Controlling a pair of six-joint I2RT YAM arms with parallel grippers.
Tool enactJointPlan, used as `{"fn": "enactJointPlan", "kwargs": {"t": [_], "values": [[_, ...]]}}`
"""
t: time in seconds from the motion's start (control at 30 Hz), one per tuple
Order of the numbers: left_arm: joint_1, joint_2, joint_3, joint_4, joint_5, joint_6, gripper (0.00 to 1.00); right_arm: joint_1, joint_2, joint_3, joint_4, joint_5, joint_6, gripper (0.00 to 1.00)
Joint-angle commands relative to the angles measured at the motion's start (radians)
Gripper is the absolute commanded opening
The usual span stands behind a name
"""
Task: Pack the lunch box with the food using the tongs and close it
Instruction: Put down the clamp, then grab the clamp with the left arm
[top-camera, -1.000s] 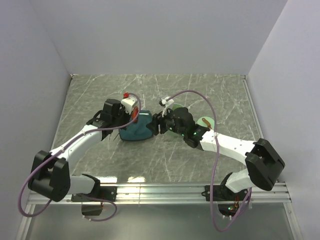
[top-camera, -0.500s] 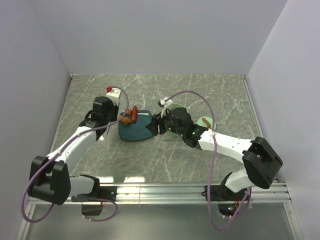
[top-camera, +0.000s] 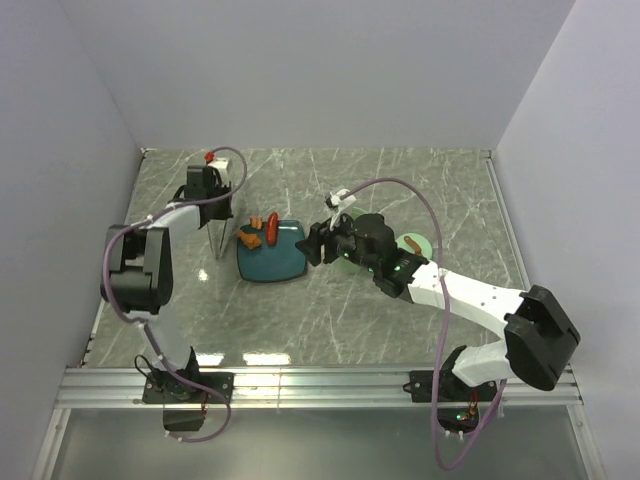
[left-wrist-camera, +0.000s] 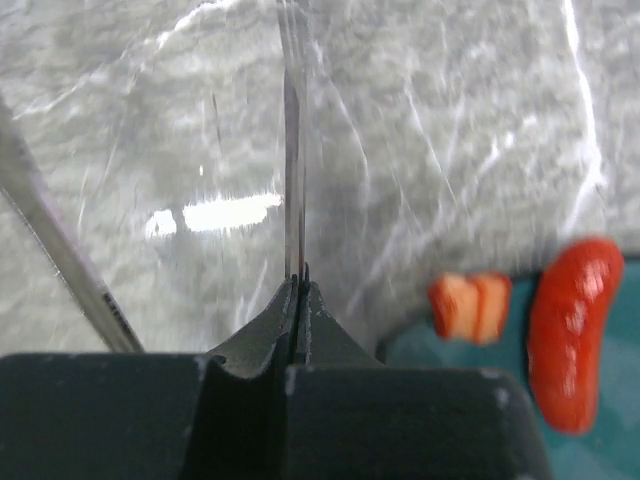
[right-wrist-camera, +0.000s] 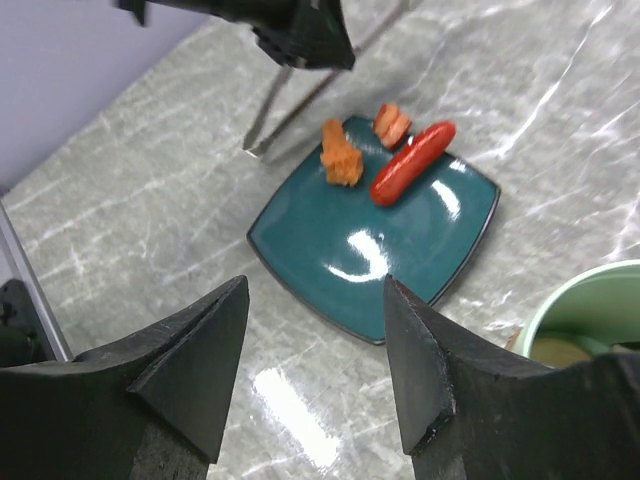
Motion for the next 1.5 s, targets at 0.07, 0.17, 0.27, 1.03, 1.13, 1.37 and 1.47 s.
{"fn": "enactJointPlan", "kwargs": {"t": [0.07, 0.17, 0.27, 1.03, 1.13, 1.37, 1.47], "values": [[0.024, 0.122, 0.162, -0.052, 0.089, -0.046, 0.0, 0.002, -0.055, -0.018, 0.008, 0.045, -0.026, 0.64], [0.025, 0.197, 0.246, -0.112, 0.092, -0.057, 0.02, 0.002, -0.062, -0.022, 0.005, 0.059, -0.029, 0.64], [0.029, 0.229, 0.276, -0.117, 0.075, -0.071, 0.16, 0.002, -0.063, -0.028, 0.005, 0.069, -0.031, 0.64], [-0.019, -0.275, -0.148, 0.161, -0.311, -0.328, 0.86, 0.002, -0.048, -0.036, 0.019, 0.057, -0.028, 0.69], [-0.019, -0.228, -0.123, 0.095, -0.334, -0.368, 0.87, 0.002, -0.046, -0.038, 0.022, 0.053, -0.025, 0.7], [-0.019, -0.029, -0.011, 0.009, -0.259, -0.393, 0.92, 0.002, -0.039, -0.036, 0.022, 0.051, -0.025, 0.71], [-0.019, 0.004, -0.005, 0.018, -0.257, -0.393, 0.93, 0.003, -0.031, -0.036, 0.022, 0.057, -0.025, 0.71]]}}
